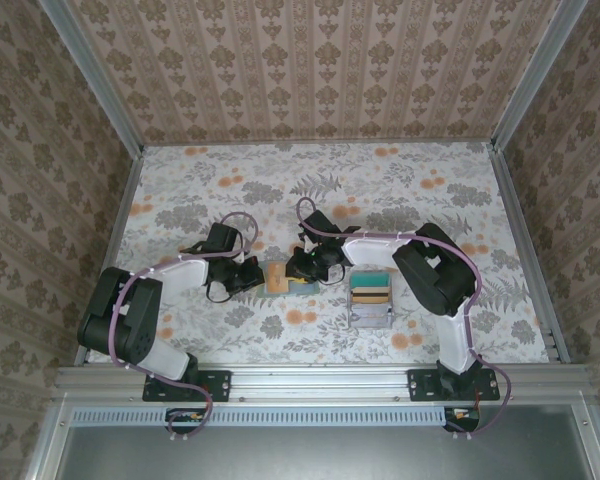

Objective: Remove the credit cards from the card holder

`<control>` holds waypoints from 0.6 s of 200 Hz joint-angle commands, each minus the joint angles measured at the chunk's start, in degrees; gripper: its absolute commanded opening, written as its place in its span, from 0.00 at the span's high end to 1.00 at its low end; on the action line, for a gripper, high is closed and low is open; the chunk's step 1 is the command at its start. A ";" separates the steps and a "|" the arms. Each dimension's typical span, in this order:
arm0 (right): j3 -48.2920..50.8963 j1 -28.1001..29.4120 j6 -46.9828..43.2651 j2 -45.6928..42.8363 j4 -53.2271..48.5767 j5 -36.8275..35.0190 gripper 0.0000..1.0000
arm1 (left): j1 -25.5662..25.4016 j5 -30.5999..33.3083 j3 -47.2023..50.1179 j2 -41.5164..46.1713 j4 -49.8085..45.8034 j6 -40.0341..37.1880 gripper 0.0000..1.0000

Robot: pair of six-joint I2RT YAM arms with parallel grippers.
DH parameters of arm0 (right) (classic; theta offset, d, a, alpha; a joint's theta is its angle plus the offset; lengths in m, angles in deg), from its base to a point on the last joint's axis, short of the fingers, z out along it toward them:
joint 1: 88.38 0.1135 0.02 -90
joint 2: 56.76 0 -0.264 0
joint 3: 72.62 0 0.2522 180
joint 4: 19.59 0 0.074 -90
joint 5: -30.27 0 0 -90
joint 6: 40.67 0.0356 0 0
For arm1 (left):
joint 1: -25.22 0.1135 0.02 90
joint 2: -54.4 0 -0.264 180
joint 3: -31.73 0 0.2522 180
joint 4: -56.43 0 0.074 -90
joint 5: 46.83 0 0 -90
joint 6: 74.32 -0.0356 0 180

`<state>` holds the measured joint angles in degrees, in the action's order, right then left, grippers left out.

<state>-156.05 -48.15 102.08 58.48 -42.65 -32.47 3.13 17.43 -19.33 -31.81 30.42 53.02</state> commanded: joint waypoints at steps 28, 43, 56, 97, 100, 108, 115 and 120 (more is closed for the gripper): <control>-1.69 0.46 0.22 2.46 -1.20 1.31 0.80 | -0.27 2.62 0.13 -2.60 -2.86 -0.17 1.00; -2.00 0.55 0.24 2.56 -1.20 1.32 0.80 | -0.33 2.54 0.19 -2.69 -2.83 -0.21 1.00; -2.09 0.64 0.17 2.71 -1.25 1.48 0.80 | -0.32 2.46 0.14 -2.65 -2.76 -0.16 1.00; -2.49 0.82 -0.03 2.90 -2.02 1.16 0.84 | -0.32 2.54 0.10 -2.81 -2.77 -0.22 1.00; -2.40 0.82 -0.02 2.87 -2.11 1.10 0.85 | -0.30 2.53 0.13 -2.80 -2.83 -0.17 1.00; -2.28 0.82 -0.06 2.67 -2.21 0.88 0.86 | -0.30 2.64 0.12 -2.79 -2.86 -0.25 1.00; -2.07 0.73 -0.10 2.45 -2.36 0.70 0.89 | -0.32 2.67 0.11 -2.74 -2.85 -0.23 1.00; -1.94 0.69 -0.17 2.29 -2.49 0.55 0.91 | -0.33 2.71 0.04 -2.81 -2.90 -0.25 1.00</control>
<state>-157.49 -47.83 102.03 59.62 -42.76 -31.57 3.13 17.32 -19.61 -32.03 30.09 53.02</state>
